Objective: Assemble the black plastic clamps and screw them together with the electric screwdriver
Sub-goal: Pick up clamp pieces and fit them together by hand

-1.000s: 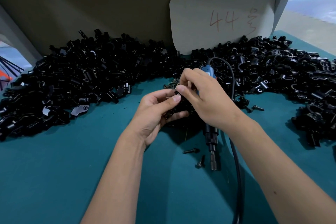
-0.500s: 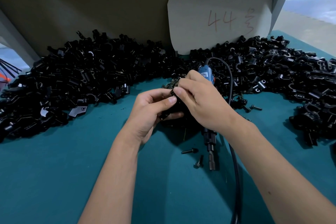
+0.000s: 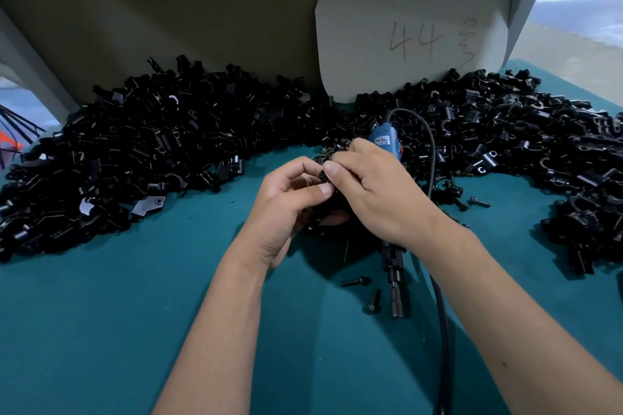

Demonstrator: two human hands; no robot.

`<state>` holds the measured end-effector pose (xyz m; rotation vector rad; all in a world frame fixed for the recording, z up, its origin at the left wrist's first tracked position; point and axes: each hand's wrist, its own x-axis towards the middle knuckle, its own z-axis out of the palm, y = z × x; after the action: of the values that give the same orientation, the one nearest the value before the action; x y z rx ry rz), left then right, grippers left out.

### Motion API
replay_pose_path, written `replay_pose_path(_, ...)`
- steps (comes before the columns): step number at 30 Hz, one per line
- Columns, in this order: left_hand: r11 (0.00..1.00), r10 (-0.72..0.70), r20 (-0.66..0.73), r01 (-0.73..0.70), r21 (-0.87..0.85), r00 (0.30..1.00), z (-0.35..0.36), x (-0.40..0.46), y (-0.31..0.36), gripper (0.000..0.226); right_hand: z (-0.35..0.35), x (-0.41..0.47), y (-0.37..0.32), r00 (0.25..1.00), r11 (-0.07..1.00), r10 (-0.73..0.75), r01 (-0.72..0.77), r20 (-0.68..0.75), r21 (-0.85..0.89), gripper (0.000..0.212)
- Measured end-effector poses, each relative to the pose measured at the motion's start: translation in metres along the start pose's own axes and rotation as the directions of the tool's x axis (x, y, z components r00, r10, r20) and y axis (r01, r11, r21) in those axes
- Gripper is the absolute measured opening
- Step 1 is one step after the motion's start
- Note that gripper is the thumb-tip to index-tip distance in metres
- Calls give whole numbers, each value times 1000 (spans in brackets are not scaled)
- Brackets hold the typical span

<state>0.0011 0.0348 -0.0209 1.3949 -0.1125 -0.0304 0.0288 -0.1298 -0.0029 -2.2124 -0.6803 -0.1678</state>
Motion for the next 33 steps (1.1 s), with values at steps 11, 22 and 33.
replay_pose_path(11,981,-106,-113,85,-174,988,6,5,0,12,2,0,-1,894,972,104,-185,-436,-148,48)
replay_pose_path(22,810,-338,-135,215,-546,931,9,10,-4,27,-15,-3,35,820,815,473,-546,-322,-195,42)
replay_pose_path(33,833,-298,-82,217,-509,951,10,9,-3,21,-55,1,16,816,78,578,-47,-6,996,58)
